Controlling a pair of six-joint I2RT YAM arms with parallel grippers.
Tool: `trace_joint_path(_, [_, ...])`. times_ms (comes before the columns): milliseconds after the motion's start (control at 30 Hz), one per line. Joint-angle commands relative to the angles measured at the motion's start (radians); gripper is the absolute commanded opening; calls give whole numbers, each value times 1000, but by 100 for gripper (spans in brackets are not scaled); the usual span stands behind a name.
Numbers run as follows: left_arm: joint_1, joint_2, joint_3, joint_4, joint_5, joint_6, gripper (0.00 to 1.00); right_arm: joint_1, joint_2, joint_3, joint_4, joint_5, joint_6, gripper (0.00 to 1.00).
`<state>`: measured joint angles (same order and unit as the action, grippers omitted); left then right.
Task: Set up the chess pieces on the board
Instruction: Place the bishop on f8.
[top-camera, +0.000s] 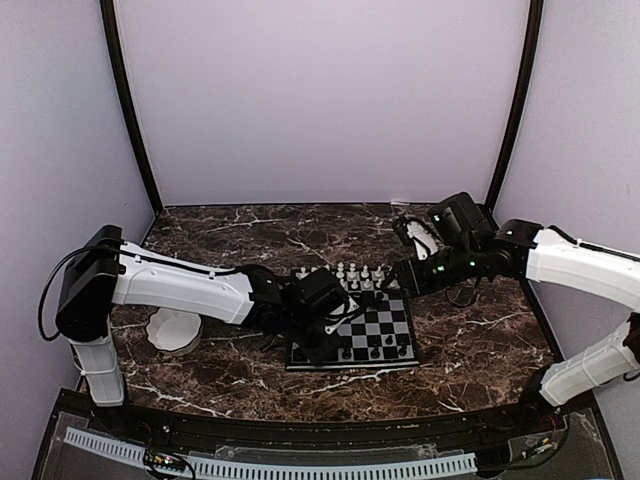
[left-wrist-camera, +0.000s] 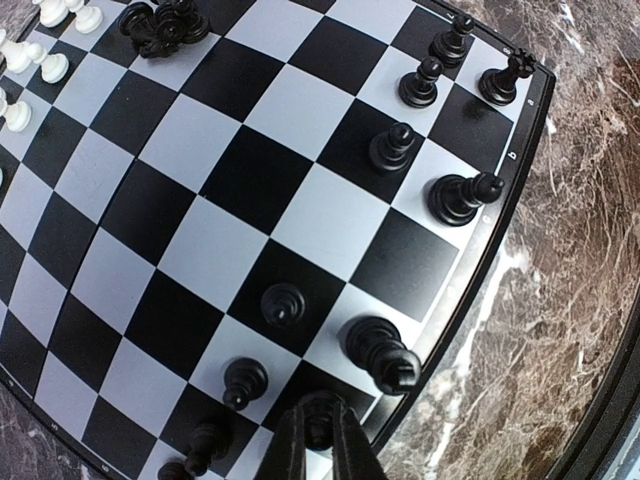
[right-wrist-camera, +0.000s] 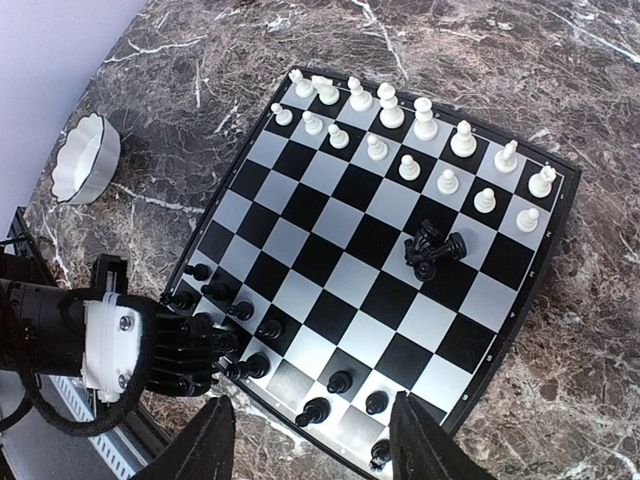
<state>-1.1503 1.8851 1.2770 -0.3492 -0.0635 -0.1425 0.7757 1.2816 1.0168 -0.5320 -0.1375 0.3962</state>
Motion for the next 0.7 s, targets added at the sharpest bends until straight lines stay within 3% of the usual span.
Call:
trace_joint_path(0, [-5,3,25,-25,-16,-7,8,-6,12,-7,13,-9,-11,54])
trace_joint_path(667, [-5,2,37,-50,-2,19,12,-7,43,26,11,3,-33,55])
